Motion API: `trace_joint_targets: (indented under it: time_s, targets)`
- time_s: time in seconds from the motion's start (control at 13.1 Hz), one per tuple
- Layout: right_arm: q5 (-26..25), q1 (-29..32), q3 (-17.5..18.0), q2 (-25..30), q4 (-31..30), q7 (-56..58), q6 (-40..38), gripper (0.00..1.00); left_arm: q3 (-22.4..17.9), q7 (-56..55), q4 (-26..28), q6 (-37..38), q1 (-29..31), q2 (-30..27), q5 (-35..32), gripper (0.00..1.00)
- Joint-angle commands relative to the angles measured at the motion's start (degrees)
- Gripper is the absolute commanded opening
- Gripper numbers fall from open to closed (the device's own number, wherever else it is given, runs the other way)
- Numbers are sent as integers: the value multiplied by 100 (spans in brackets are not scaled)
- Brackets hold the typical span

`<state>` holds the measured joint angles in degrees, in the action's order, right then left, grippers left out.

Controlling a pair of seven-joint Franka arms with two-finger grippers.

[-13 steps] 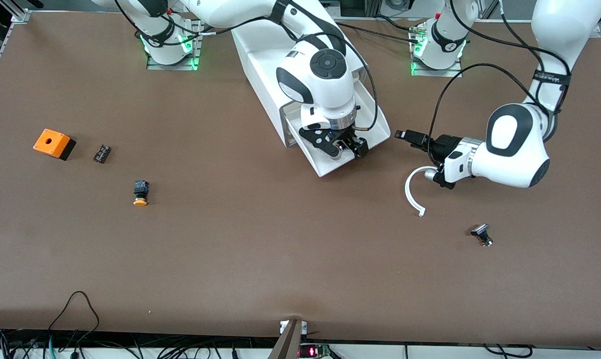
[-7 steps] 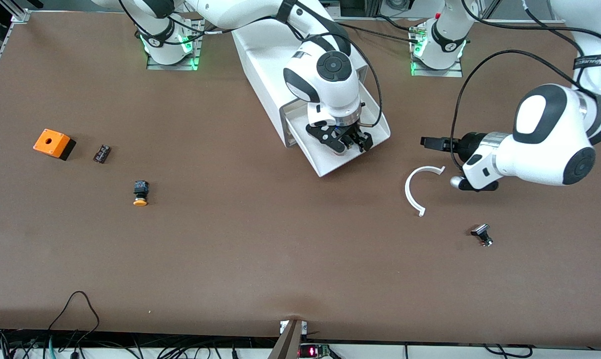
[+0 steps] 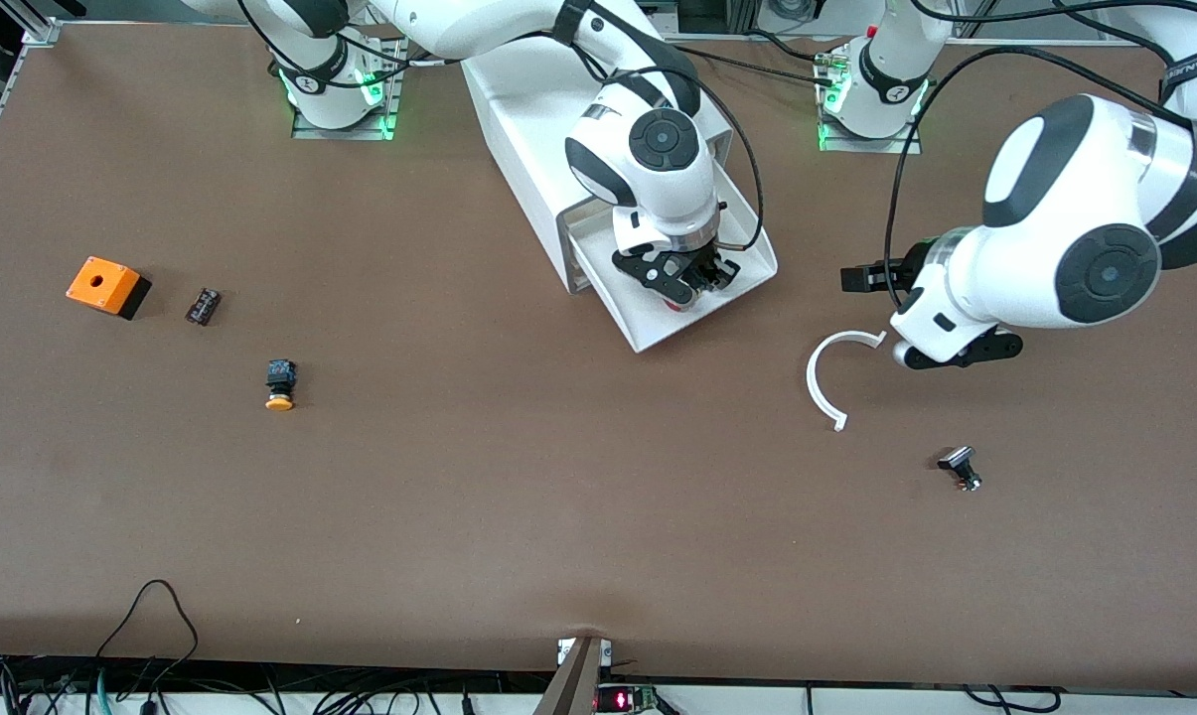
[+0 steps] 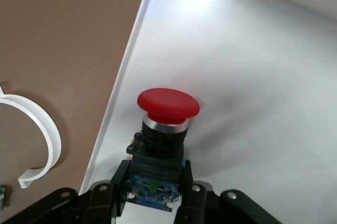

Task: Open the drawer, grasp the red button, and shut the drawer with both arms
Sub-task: 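Lift the red button out and carry it toward the yellow button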

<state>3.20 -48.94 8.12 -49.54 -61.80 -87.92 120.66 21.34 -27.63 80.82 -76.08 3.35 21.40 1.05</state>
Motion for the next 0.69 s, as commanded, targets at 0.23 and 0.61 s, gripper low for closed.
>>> trace_joint_targets:
  time_s: [0.23,0.61]
  targets:
    - [119,647,243,339,405,520,-868,0,-77,784,-1535,226,271,953,-122,100]
    - [198,1543,322,936,371,2711,-1745,0,-68,21,-1159,-571,219,1041,-149,100]
